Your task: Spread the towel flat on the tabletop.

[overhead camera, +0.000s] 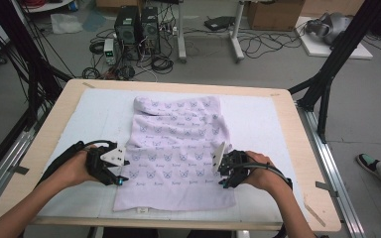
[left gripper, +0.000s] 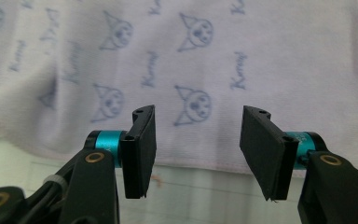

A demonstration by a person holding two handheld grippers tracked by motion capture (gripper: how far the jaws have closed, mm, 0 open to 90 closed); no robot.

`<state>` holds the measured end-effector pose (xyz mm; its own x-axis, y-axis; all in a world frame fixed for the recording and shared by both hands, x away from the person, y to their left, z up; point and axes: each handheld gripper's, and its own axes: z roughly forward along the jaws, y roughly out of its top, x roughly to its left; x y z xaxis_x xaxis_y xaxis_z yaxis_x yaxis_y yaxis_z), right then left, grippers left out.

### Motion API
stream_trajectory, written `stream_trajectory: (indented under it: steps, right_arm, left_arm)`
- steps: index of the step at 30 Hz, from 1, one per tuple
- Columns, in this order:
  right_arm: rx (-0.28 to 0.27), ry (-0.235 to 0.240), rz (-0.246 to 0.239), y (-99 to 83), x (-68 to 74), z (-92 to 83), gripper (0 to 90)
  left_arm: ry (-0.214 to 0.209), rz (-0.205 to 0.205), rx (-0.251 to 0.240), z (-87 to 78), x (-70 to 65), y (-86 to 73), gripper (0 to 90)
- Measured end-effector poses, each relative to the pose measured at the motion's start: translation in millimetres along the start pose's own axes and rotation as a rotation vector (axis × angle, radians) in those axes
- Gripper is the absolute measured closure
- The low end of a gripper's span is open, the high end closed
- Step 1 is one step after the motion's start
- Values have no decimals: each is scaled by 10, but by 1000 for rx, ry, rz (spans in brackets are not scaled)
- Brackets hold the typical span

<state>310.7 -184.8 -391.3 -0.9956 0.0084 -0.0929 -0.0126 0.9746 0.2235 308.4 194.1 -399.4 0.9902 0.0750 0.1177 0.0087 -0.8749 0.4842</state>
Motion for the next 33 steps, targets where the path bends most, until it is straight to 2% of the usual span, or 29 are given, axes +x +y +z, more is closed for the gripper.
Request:
stream_trajectory:
  steps: [4, 5, 7, 10, 11, 13, 16, 18, 19, 20, 23, 26, 29, 31, 32, 33]
  right_arm:
    - [59, 12, -15, 48, 60, 106, 607]
    - [71, 13, -22, 63, 60, 122, 617]
    - [93, 27, -17, 91, 40, 142, 655]
    - [129, 38, -24, 126, -15, 172, 715]
    - [138, 53, -15, 137, -36, 184, 729]
    - [148, 79, -20, 153, -72, 195, 764]
    - [147, 101, -3, 156, -93, 195, 867]
    - [145, 108, 5, 155, -102, 196, 880]
    - [143, 109, 4, 154, -103, 195, 884]
    - [138, 104, -3, 148, -104, 189, 886]
    - [101, 102, 29, 105, -100, 146, 888]
    - [33, 114, 42, 73, -60, 22, 889]
    - [-11, 126, 43, 50, 7, -125, 890]
    - [-58, 153, 43, 28, 74, -218, 890]
    - [-78, 153, 38, 14, 118, -274, 890]
    - [-104, 184, 37, -6, 170, -332, 890]
  left_arm:
    - [-26, -6, 44, 77, 3, -9, 486]
    - [-19, -14, 44, 93, 15, -5, 489]
    - [-44, -25, 63, 117, 56, 17, 516]
    - [-48, -10, 99, 178, 86, 63, 558]
    - [-61, -5, 110, 202, 92, 79, 578]
    - [-91, -11, 113, 217, 114, 97, 627]
    - [-118, -42, 110, 222, 147, 99, 703]
    - [-121, -51, 111, 228, 131, 112, 863]
    - [-118, -54, 117, 222, 126, 117, 868]
    - [-115, -54, 116, 218, 121, 118, 874]
    - [-113, -60, 106, 193, 101, 109, 878]
    - [-122, -60, 84, 98, 65, 88, 879]
    - [-129, -66, 36, -52, 26, 65, 879]
    - [-136, -61, 3, -183, -34, 55, 879]
    - [-147, -63, -20, -252, -78, 48, 880]
    - [-180, -50, -45, -329, -131, 41, 881]
